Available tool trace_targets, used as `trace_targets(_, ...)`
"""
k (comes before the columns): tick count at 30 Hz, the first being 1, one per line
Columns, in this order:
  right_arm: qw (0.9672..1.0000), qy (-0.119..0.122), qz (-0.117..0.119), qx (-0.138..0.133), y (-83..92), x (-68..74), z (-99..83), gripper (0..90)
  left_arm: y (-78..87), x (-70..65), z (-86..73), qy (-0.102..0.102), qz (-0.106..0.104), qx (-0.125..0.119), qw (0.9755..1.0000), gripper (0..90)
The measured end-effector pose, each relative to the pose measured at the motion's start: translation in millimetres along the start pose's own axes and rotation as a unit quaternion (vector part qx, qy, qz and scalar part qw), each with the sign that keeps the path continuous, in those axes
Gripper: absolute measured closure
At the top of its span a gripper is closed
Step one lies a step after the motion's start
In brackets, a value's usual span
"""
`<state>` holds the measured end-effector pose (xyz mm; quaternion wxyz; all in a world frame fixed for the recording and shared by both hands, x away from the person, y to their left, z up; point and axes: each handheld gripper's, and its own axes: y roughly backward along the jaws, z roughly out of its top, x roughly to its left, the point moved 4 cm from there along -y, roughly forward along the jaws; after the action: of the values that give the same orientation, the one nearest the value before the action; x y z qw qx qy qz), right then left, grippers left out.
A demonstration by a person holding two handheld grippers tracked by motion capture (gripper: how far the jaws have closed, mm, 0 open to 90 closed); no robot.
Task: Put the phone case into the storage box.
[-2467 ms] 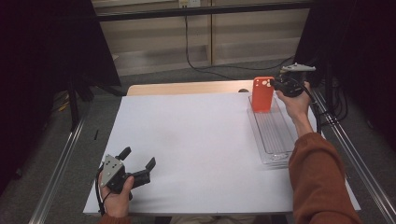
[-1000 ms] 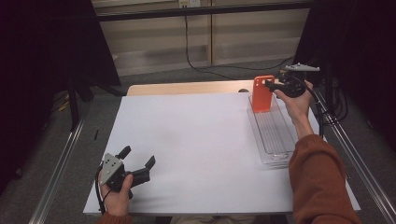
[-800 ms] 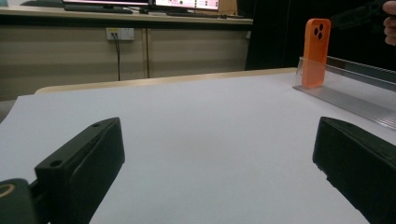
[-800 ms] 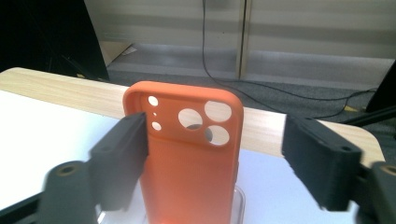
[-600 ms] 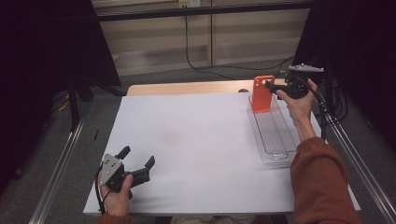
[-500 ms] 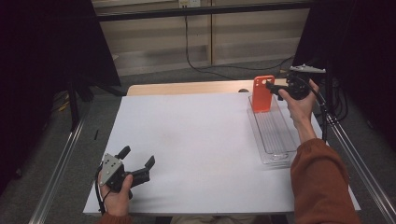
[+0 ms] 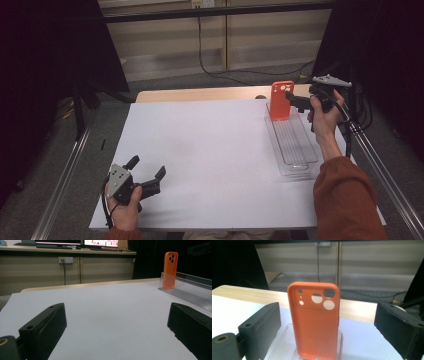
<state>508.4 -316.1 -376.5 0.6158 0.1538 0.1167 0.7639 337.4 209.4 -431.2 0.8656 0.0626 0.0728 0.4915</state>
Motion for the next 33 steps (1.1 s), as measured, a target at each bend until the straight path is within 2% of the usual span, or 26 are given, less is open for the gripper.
trace_targets(2, 1.0000, 0.003, 0.000, -0.006, 3.0, 2.4, 0.2, 6.0, 1.4, -0.9, 0.9, -0.003, -0.001, -0.004, 1.0000, 2.2)
trace_targets(4, 0.9997, -0.001, -0.003, -0.024, 6.1, 6.1, -0.1, 6.0, 2.9, -2.0, 1.5, -0.001, -0.001, -0.006, 1.0000, 2.2)
trace_targets(8, 0.9996, -0.002, -0.007, -0.026, 7.6, 9.9, -1.6, 6.1, 3.2, -2.8, 2.0, -0.001, -0.002, -0.008, 1.0000, 2.3)
trace_targets(12, 0.9996, 0.003, 0.000, -0.028, 12.1, 14.4, -3.3, 5.9, 3.1, -3.3, 2.3, -0.004, -0.004, -0.009, 0.9999, 2.2)
trace_targets(18, 0.9980, -0.010, -0.009, -0.062, 19.5, 16.9, -7.3, 6.6, 3.9, -2.3, 2.5, -0.003, 0.000, -0.010, 0.9999, 2.3)
trace_targets(25, 0.9974, -0.015, -0.002, -0.071, 27.5, 18.4, -12.5, 4.6, 4.1, -1.6, 2.1, -0.003, 0.001, -0.008, 1.0000, 2.3)
trace_targets(27, 0.9973, -0.008, 0.000, -0.073, 33.1, 20.0, -14.3, 1.6, 4.2, -1.9, 2.1, -0.003, 0.000, -0.008, 1.0000, 2.2)
trace_targets(29, 0.9971, -0.009, 0.000, -0.076, 35.4, 20.5, -14.8, 0.8, 4.4, -1.9, 2.0, -0.004, 0.001, -0.007, 1.0000, 2.3)
trace_targets(33, 0.9965, 0.005, 0.005, -0.083, 45.1, 22.6, -16.2, 0.2, 4.4, -2.1, 2.0, -0.005, 0.001, -0.007, 1.0000, 2.2)
